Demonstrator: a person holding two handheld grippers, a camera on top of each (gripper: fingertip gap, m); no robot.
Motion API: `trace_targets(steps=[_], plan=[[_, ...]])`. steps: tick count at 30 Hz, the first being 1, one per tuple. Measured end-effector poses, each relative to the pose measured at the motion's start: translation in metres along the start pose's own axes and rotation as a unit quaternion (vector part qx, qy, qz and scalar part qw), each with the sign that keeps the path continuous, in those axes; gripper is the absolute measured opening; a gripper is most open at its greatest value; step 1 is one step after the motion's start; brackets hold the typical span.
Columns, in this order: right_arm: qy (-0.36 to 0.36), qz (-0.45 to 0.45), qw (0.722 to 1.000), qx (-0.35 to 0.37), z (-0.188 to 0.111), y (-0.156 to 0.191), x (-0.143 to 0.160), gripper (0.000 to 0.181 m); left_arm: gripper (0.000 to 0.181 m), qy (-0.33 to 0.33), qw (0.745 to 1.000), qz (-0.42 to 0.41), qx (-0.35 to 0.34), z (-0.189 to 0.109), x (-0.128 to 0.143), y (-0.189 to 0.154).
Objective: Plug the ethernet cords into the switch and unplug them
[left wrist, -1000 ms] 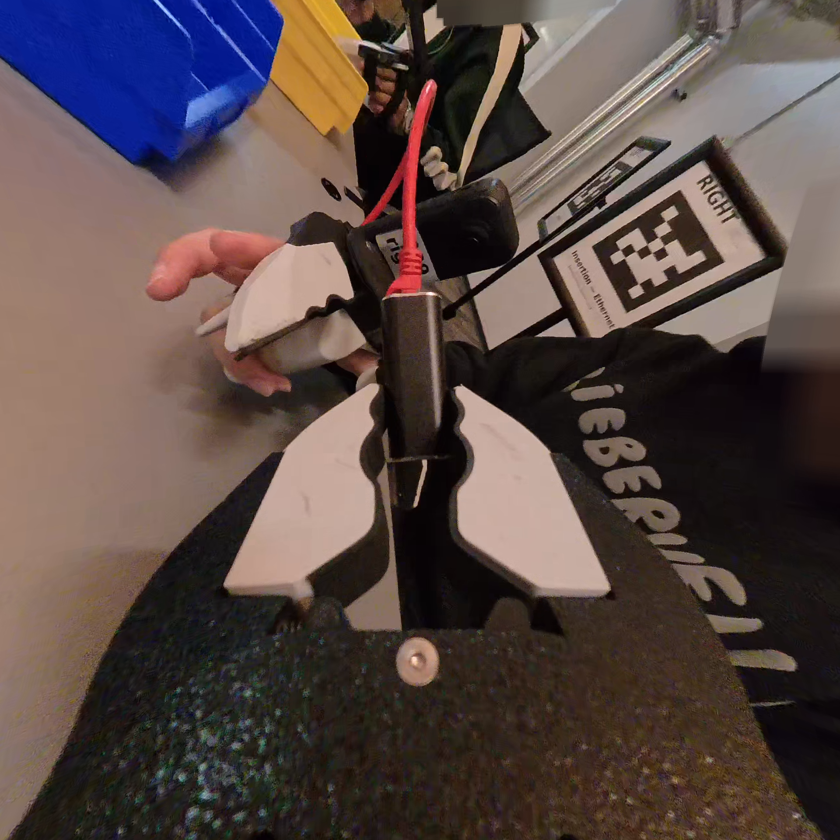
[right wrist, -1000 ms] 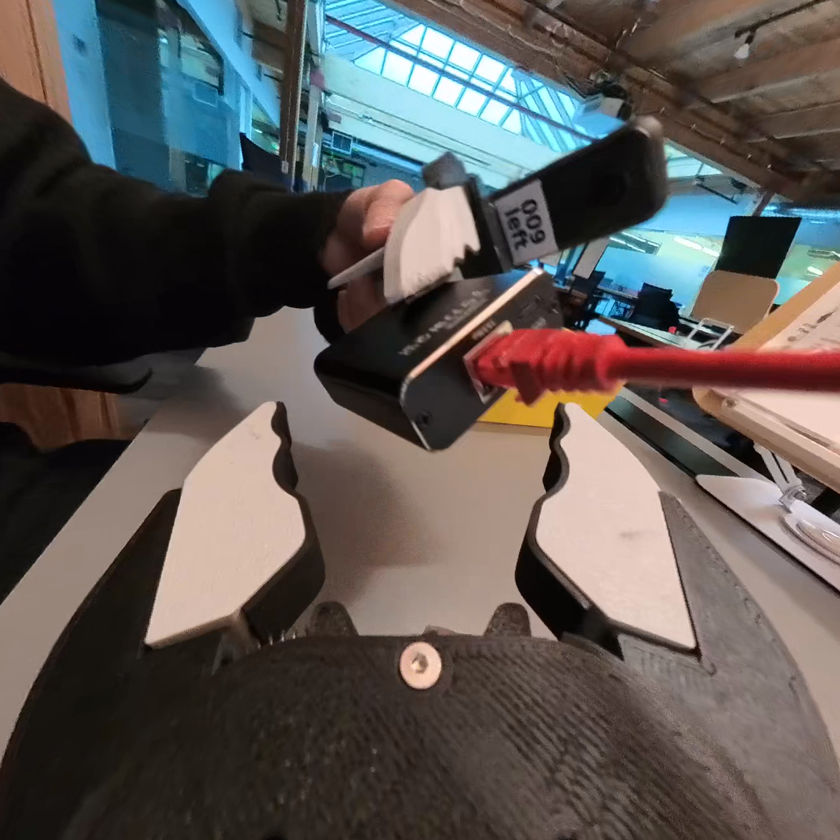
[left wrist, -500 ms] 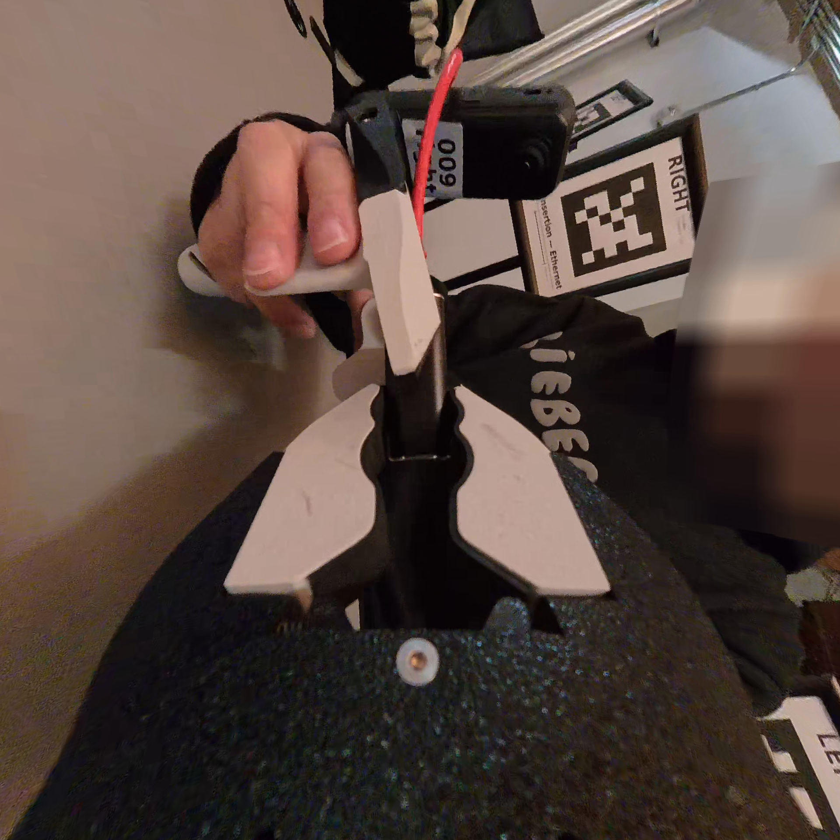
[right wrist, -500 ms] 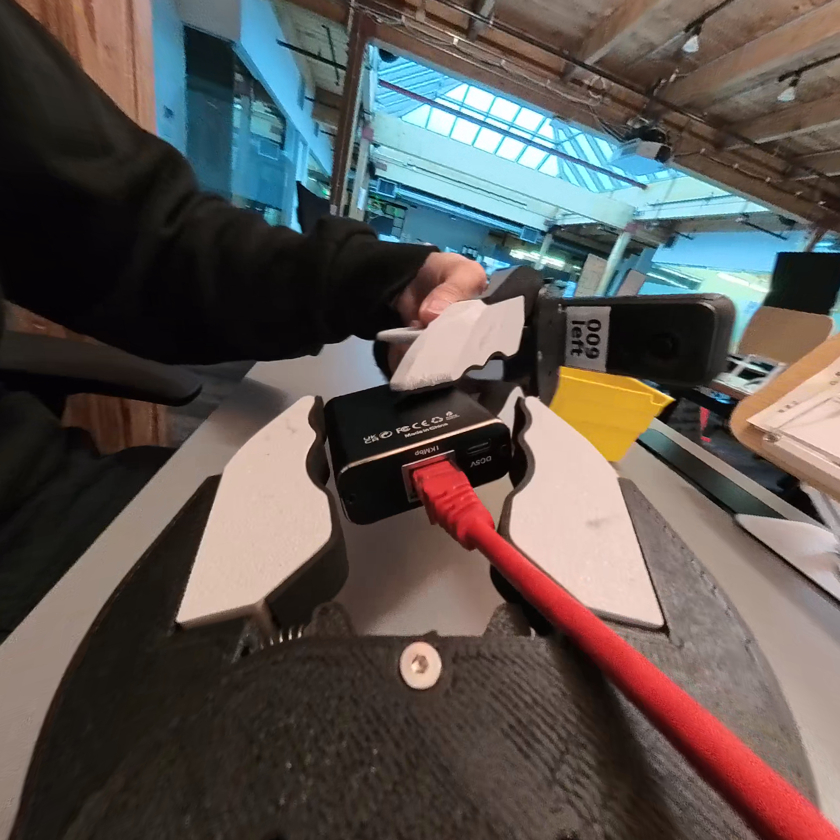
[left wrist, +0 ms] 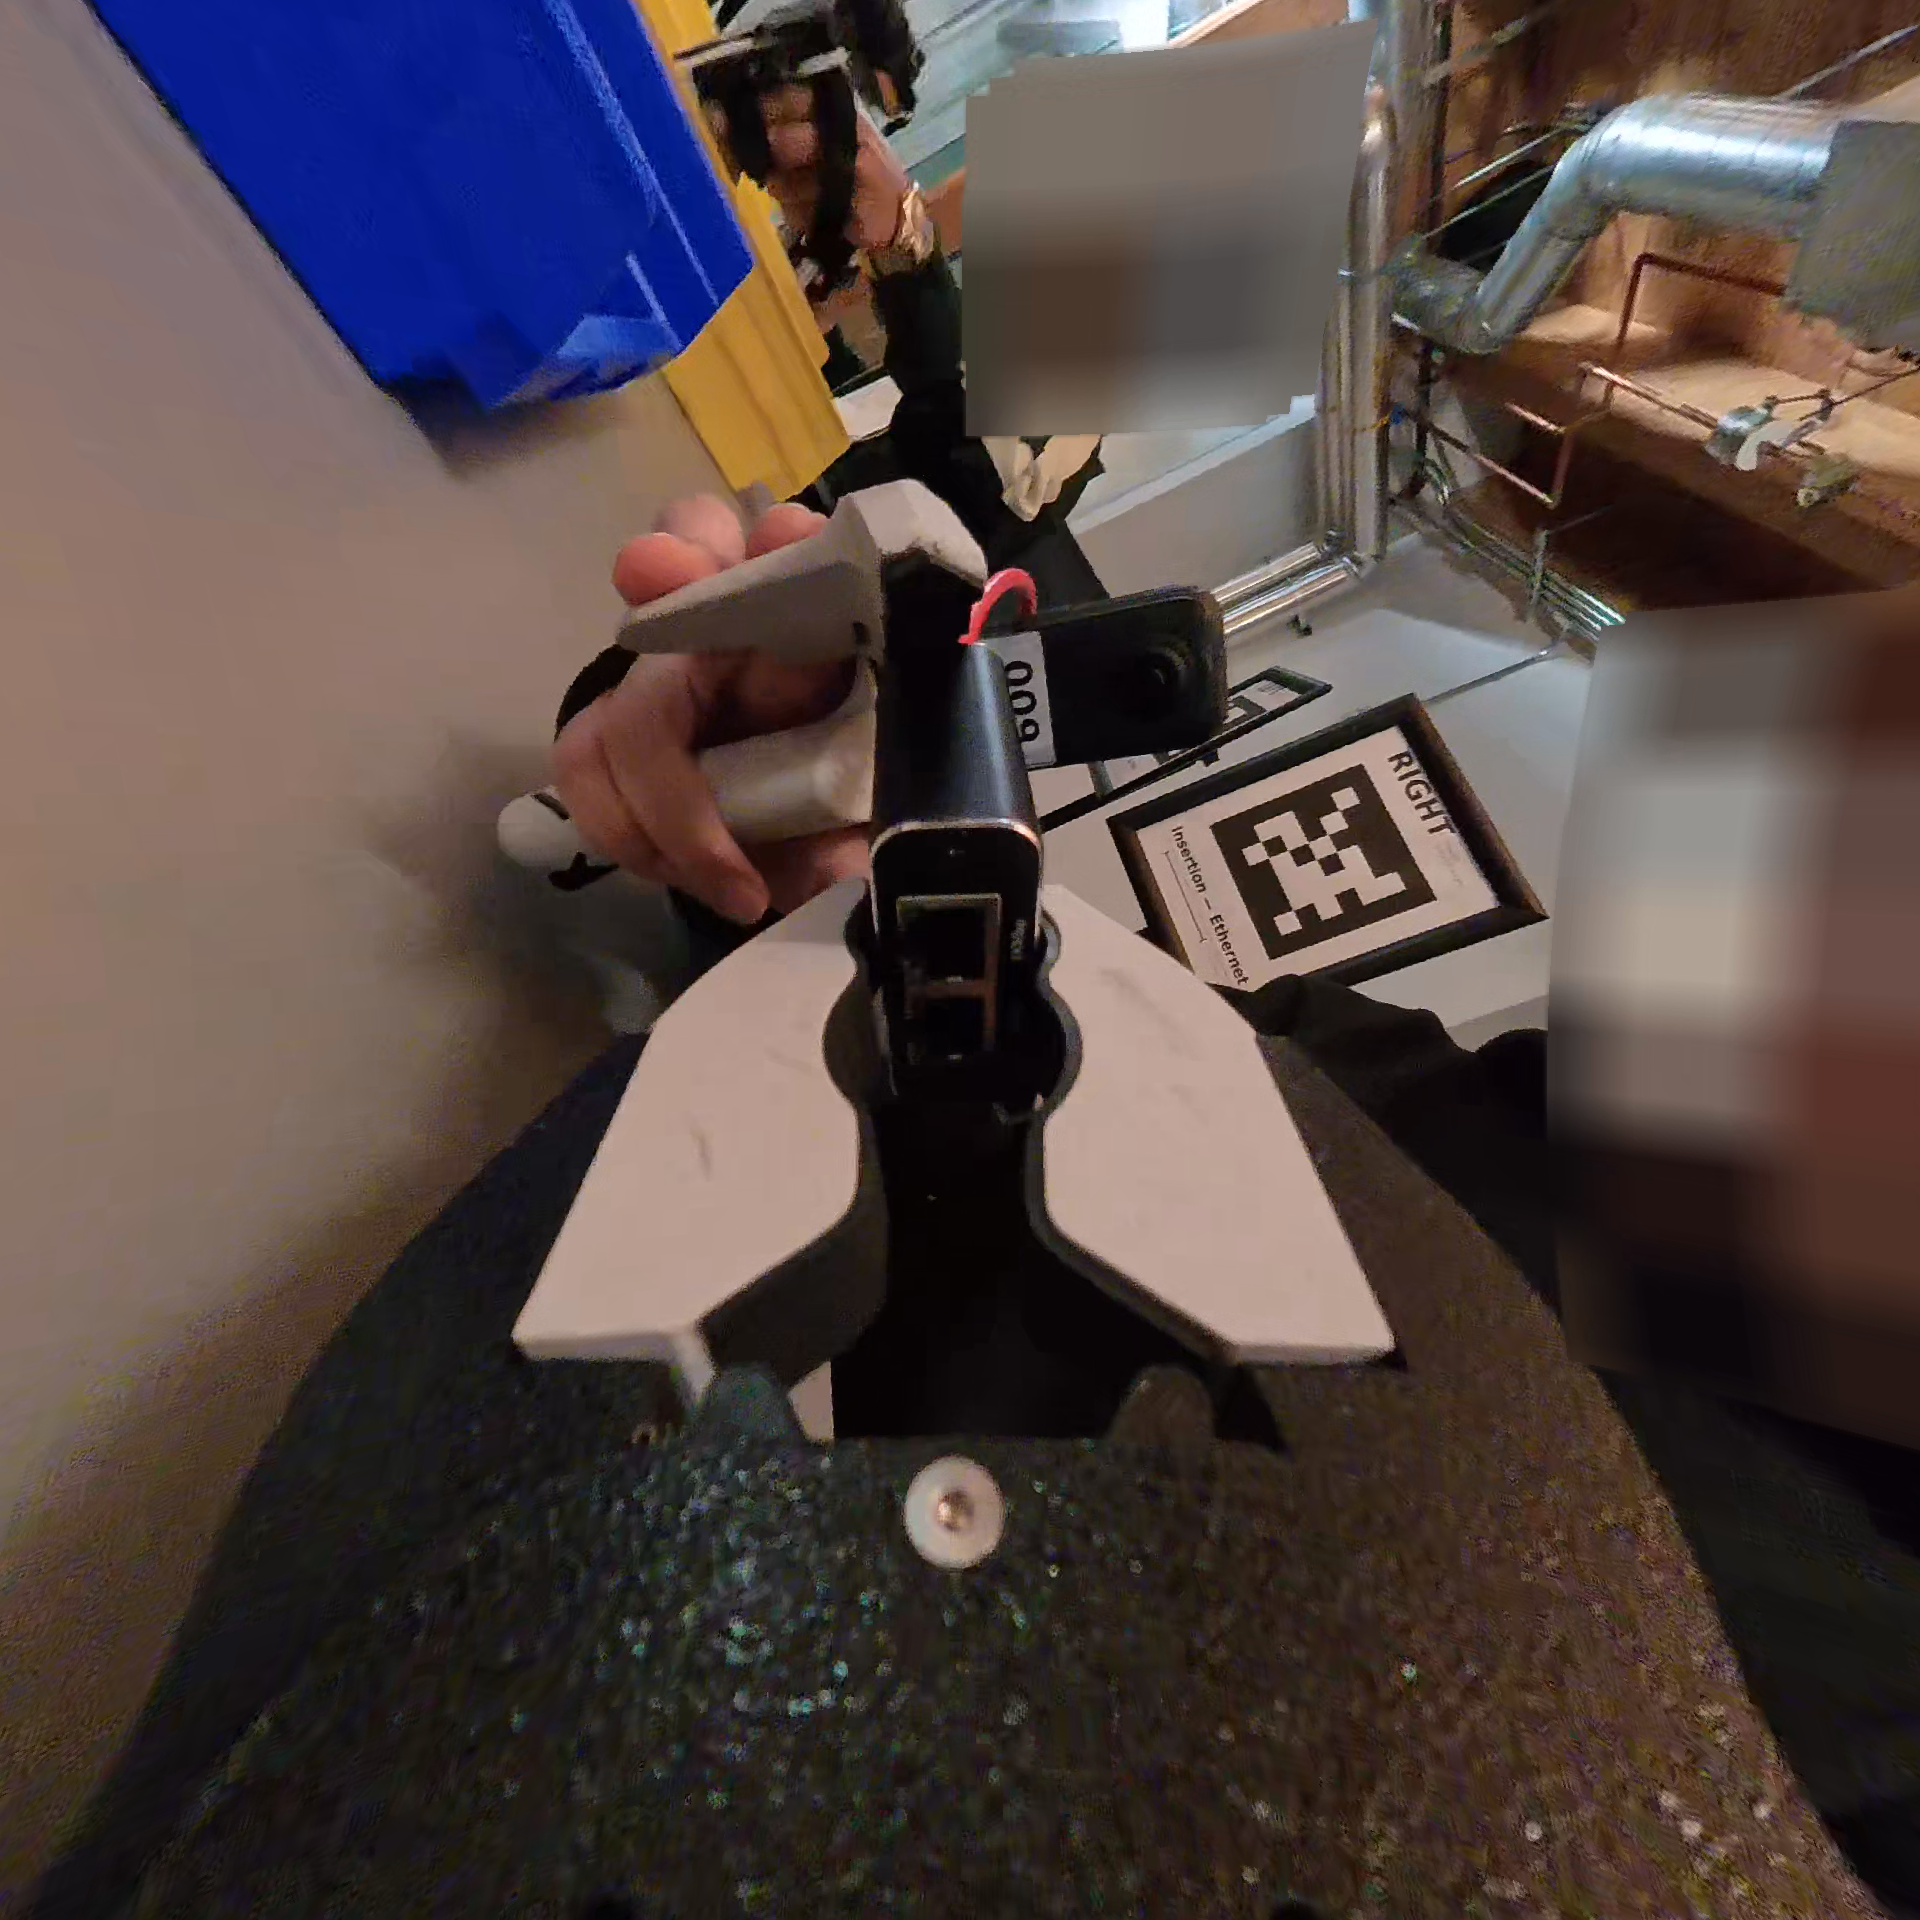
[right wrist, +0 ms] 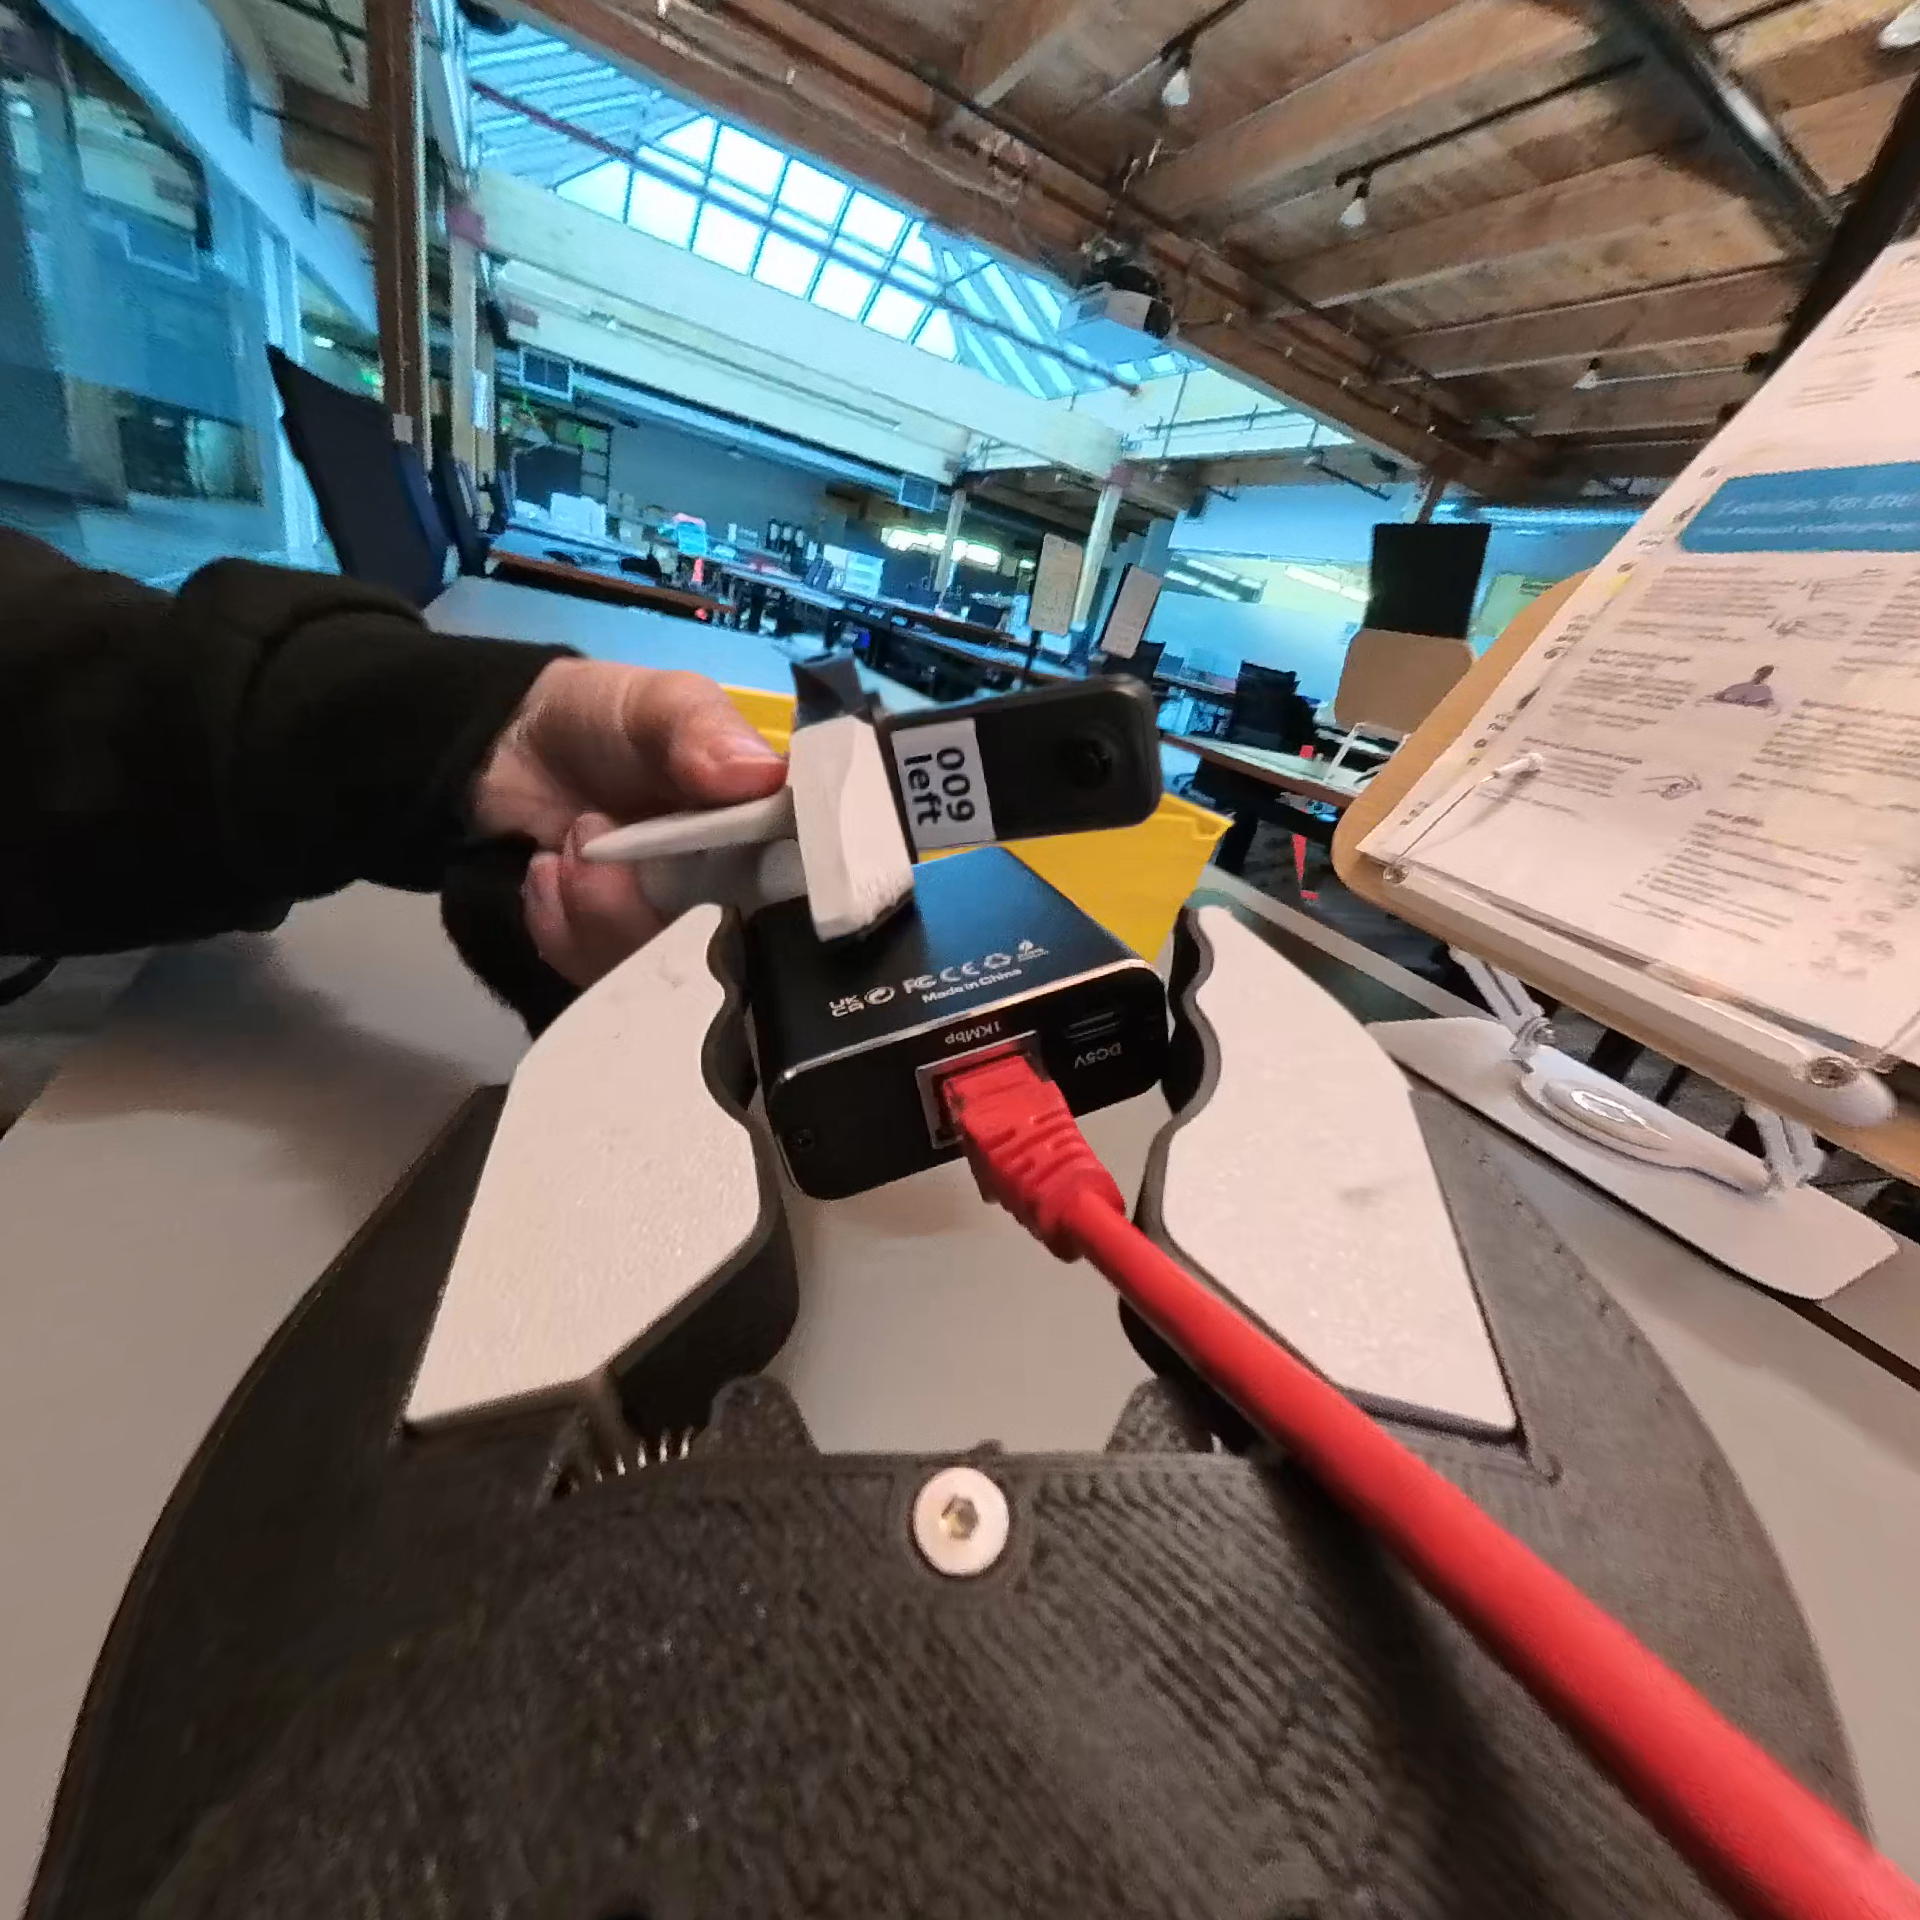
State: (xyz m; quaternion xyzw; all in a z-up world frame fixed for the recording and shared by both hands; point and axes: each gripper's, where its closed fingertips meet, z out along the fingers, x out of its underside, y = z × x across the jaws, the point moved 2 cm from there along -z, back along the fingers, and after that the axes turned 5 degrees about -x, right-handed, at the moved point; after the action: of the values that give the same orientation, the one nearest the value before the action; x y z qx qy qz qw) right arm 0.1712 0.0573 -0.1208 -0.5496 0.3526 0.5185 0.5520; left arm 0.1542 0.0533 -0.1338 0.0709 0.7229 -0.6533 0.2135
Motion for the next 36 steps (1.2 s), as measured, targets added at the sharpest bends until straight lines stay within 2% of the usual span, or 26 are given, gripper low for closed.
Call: trace_targets(steps=[4, 7, 8, 15, 18, 21, 23, 24, 26, 29, 31, 33, 34, 35, 36], plan=[[0.021, -0.05, 0.998, -0.035, -0.001, 0.01, 0.007, 0.073, 0.025, 0.059, 0.998, -0.033, -0.016, -0.006, 0.01, -0.006], [0.02, -0.034, 0.998, -0.055, 0.001, 0.014, 0.006, 0.069, 0.025, 0.1, 0.994, -0.028, -0.044, -0.011, 0.012, -0.012], [0.014, -0.032, 0.998, -0.059, 0.001, 0.016, 0.005, 0.073, 0.025, 0.111, 0.992, -0.025, -0.052, -0.012, 0.012, -0.013], [-0.038, -0.023, 0.997, -0.063, 0.0, 0.021, -0.009, 0.079, 0.025, 0.15, 0.987, -0.039, -0.047, -0.014, 0.013, -0.019], [-0.05, -0.003, 0.997, -0.062, -0.001, 0.019, -0.012, 0.066, 0.025, 0.155, 0.986, -0.042, -0.043, -0.011, 0.013, -0.019], [-0.038, 0.004, 0.998, -0.046, -0.001, 0.012, -0.013, 0.067, 0.025, 0.11, 0.993, -0.019, -0.038, -0.011, 0.002, -0.021], [-0.044, 0.018, 0.999, 0.0, -0.003, -0.001, -0.016, 0.066, 0.028, 0.028, 0.996, 0.054, -0.069, -0.012, -0.018, -0.019], [-0.051, 0.034, 0.998, 0.015, -0.004, -0.007, -0.016, 0.066, 0.032, -0.014, 0.989, 0.11, -0.096, -0.014, -0.027, -0.018], [-0.08, 0.084, 0.993, 0.013, -0.01, -0.012, -0.019, 0.066, 0.042, -0.076, 0.951, 0.258, -0.152, -0.018, -0.039, -0.023], [-0.089, 0.123, 0.988, 0.02, -0.019, -0.022, -0.018, 0.066, 0.051, -0.112, 0.841, 0.471, -0.242, -0.027, -0.039, -0.03], [-0.078, 0.126, 0.989, 0.014, -0.021, -0.023, -0.014, 0.066, 0.064, -0.122, 0.771, 0.551, -0.296, -0.032, -0.037, -0.03], [-0.088, 0.125, 0.988, -0.01, -0.021, -0.018, -0.019, 0.066, 0.067, -0.099, 0.73, 0.601, -0.311, -0.031, -0.029, -0.027], [-0.091, 0.138, 0.986, -0.024, -0.02, -0.015, -0.019, 0.066, 0.066, -0.09, 0.7, 0.63, -0.324, -0.032, -0.028, -0.027], [-0.09, 0.153, 0.983, -0.036, -0.018, -0.014, -0.018, 0.066, 0.064, -0.094, 0.653, 0.671, -0.339, -0.032, -0.027, -0.03], [-0.089, 0.164, 0.982, -0.041, -0.017, -0.013, -0.017, 0.066, 0.063, -0.102, 0.59, 0.717, -0.356, -0.033, -0.027, -0.035]])
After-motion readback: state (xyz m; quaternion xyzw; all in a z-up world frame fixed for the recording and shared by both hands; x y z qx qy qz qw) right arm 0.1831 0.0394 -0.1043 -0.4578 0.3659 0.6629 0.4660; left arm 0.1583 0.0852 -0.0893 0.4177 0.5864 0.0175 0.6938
